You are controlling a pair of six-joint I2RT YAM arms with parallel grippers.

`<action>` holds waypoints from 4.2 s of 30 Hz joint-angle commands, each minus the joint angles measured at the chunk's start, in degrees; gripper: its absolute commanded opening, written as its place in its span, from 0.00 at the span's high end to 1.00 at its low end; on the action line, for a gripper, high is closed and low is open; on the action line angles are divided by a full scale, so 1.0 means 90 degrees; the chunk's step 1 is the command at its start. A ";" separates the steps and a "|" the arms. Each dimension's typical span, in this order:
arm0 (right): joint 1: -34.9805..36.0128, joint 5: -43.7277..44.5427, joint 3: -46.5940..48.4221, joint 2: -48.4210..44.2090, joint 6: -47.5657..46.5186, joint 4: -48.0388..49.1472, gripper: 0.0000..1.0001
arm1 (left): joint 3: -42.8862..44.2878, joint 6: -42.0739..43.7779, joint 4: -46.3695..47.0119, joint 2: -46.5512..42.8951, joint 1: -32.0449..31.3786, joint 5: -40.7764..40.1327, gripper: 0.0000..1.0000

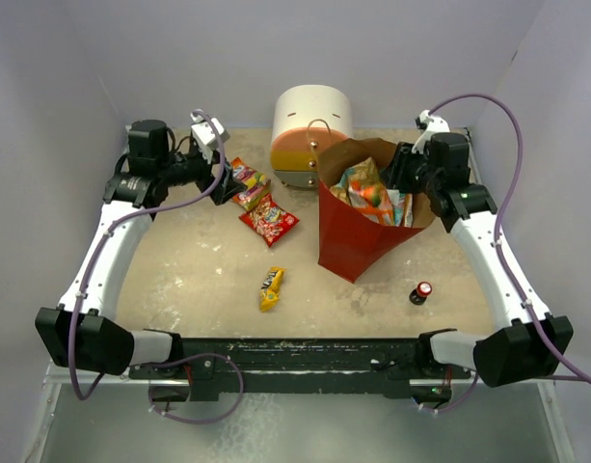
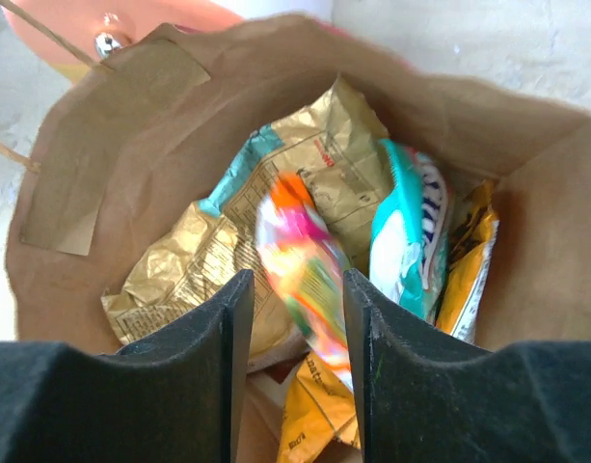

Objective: Place the snacks into the paper bag
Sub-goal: Place the snack in the paper bag, then move the snack to the center of the board.

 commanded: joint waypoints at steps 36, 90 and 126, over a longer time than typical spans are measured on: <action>-0.0025 -0.2708 0.0909 -0.1040 -0.3810 -0.0262 0.31 | -0.1372 -0.1505 0.1391 0.2463 -0.0025 -0.0773 0.10; -0.0396 -0.3444 0.0239 -0.1256 -0.3717 0.0010 0.27 | -0.0328 -0.0832 0.0659 0.4839 -0.0913 -0.1722 0.77; -0.0386 -0.4146 0.0792 -0.0504 -0.3733 -0.0046 0.32 | -0.0588 0.2333 -0.1307 0.1427 -0.0911 -0.0826 1.00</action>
